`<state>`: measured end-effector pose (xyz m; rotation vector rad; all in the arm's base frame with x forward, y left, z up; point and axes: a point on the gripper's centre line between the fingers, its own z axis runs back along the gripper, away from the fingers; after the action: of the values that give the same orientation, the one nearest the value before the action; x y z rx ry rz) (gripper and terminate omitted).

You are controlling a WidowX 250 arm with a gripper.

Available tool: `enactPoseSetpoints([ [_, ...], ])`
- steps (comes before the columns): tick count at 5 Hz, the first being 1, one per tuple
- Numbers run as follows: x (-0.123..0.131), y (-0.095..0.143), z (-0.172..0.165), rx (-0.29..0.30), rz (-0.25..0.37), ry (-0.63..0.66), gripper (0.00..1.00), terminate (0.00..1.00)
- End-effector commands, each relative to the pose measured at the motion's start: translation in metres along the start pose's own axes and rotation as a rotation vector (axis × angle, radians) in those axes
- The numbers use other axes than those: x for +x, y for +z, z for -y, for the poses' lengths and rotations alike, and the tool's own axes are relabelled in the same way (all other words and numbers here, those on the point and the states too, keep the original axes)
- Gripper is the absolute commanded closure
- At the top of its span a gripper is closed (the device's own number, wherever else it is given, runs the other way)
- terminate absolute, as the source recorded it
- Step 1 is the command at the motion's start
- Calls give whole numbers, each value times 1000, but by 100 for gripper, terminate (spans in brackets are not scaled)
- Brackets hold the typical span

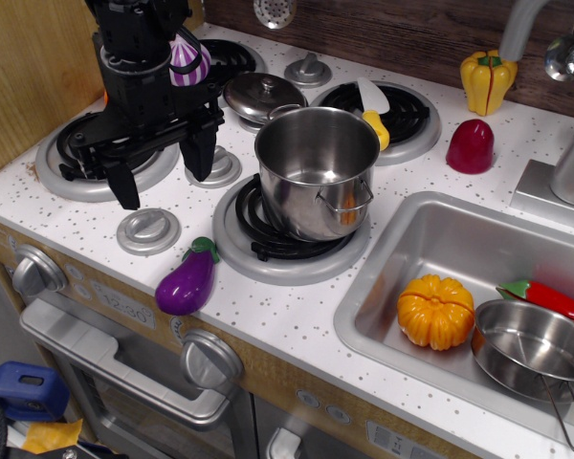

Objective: Put eggplant in pot or pan

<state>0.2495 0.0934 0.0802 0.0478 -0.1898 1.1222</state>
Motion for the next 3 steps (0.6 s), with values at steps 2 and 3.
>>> enactPoseSetpoints([
  [2, -2, 2, -4, 1, 22, -125, 0, 0],
  [3, -5, -3, -7, -32, 11, -224, 0, 0],
])
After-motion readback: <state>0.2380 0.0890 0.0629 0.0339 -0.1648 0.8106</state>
